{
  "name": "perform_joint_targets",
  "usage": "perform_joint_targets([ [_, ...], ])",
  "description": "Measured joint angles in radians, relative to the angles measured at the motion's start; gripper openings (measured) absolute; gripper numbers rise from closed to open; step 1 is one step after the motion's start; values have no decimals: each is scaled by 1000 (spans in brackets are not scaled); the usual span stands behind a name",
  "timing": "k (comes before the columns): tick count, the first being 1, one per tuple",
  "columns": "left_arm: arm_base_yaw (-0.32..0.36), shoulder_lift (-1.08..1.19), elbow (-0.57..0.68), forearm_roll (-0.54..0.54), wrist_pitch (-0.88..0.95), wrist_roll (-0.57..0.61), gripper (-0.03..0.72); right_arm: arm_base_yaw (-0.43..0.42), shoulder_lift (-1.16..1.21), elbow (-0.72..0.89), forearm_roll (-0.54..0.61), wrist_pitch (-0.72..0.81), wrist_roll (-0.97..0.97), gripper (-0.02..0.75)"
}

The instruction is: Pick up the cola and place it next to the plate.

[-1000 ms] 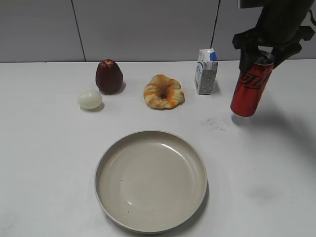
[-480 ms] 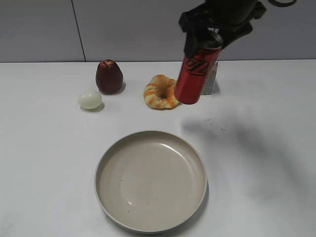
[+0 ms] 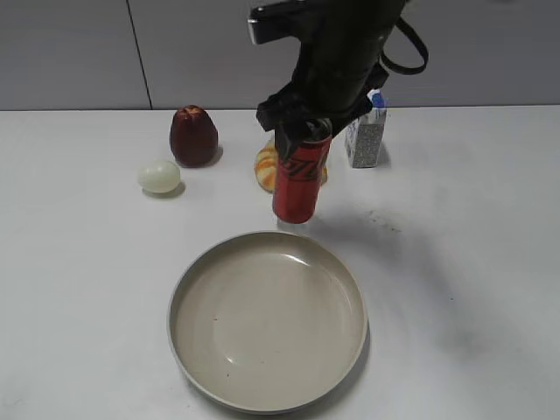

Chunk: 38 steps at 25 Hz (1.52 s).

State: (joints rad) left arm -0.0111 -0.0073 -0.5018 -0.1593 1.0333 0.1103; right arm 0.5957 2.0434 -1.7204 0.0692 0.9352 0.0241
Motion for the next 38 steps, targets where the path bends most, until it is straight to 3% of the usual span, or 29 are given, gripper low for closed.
perform_joint_targets([
  [9,0,0,0,0,0,0,228,0,38,0,19,-35,0,517],
  [17,0,0,0,0,0,0,228,0,38,-2,25,-39,-2,608],
  [23,0,0,0,0,0,0,228,0,22,-103,7,69,-3,609],
  [29,0,0,0,0,0,0,228,-44,-164,-136,-20,176,14,610],
  [33,0,0,0,0,0,0,228,-135,-330,-51,-55,256,68,610],
  [38,0,0,0,0,0,0,228,-216,-583,212,-91,273,110,607],
])
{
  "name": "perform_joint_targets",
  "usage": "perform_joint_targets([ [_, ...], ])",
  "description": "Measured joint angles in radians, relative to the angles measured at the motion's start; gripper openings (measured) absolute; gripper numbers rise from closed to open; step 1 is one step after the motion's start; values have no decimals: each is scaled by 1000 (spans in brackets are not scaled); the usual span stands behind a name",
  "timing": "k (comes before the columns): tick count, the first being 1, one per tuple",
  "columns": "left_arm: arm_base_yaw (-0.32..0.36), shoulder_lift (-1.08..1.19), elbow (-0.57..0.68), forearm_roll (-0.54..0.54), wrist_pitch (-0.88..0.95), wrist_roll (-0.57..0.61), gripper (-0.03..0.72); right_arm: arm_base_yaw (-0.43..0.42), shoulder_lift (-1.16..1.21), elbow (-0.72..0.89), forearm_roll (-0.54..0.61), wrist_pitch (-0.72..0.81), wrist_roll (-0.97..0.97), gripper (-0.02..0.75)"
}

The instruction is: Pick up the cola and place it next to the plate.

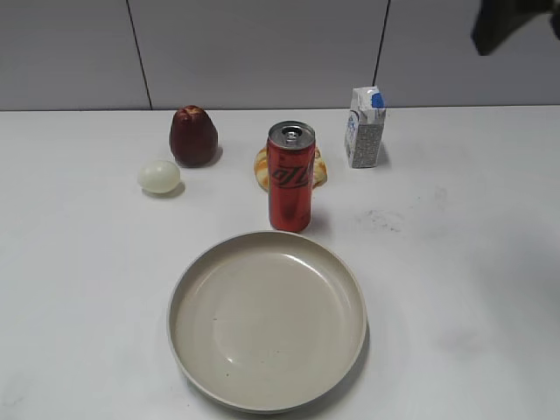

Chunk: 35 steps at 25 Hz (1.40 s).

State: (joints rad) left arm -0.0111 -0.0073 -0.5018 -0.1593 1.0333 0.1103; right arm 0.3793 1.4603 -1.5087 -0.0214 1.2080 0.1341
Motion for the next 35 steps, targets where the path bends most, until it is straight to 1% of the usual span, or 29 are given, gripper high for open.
perform_joint_targets([
  [6,0,0,0,0,0,0,229,-4,-358,387,-5,2,23,596],
  [9,0,0,0,0,0,0,231,-4,-567,572,-5,-38,23,595],
  [13,0,0,0,0,0,0,232,-4,-805,743,-5,-100,21,594],
  [17,0,0,0,-1,0,0,234,-4,-1007,872,-6,-113,-15,594],
  [20,0,0,0,-1,0,0,234,-4,-1109,948,-6,-116,-42,594],
  [23,0,0,0,-1,0,0,234,-4,-1163,1007,0,-137,-62,593],
  [35,0,0,0,-1,0,0,236,-4,-1172,1013,8,-157,-76,591],
])
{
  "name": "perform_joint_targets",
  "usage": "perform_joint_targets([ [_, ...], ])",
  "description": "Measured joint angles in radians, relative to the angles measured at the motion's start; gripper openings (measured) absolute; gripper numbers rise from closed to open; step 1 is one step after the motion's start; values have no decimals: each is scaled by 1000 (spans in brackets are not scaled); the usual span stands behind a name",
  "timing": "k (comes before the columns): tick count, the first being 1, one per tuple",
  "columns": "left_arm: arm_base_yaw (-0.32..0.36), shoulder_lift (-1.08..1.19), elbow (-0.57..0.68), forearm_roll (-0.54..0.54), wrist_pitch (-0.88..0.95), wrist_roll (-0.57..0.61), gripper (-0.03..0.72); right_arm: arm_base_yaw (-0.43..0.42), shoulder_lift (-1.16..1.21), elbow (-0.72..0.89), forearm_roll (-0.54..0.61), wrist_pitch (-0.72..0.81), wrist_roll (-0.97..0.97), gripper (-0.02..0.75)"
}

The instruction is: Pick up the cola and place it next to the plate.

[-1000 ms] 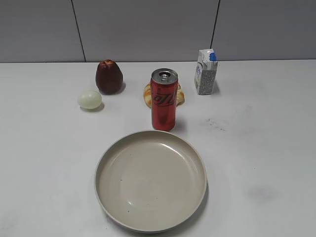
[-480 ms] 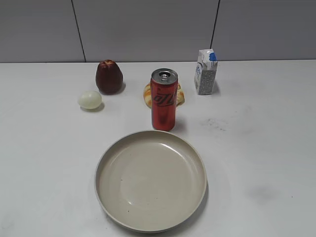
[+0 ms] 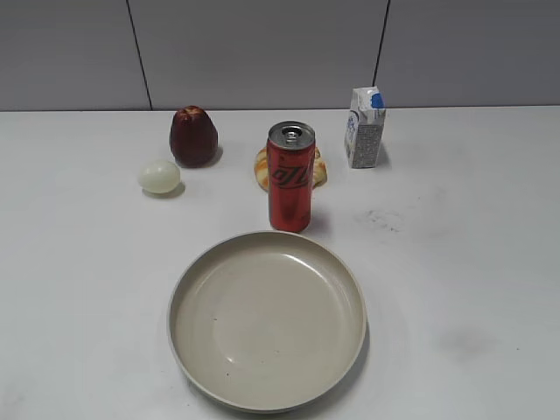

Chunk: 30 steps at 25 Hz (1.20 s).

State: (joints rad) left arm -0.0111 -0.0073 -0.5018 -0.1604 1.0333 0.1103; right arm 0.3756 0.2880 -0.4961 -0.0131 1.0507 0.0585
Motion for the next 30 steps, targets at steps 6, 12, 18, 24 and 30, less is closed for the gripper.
perform_joint_targets([
  [6,0,0,0,1,0,0,235,-8,-36,0,1,-2,-1,591],
  [12,0,0,0,1,0,0,235,-149,-173,0,2,-4,-1,591],
  [18,0,0,0,1,0,0,235,-285,-286,0,2,-5,-2,591],
  [24,0,0,0,0,0,0,235,-293,-294,0,8,-5,-2,591],
  [30,0,0,0,0,0,0,235,-293,-294,0,13,-5,-2,591],
])
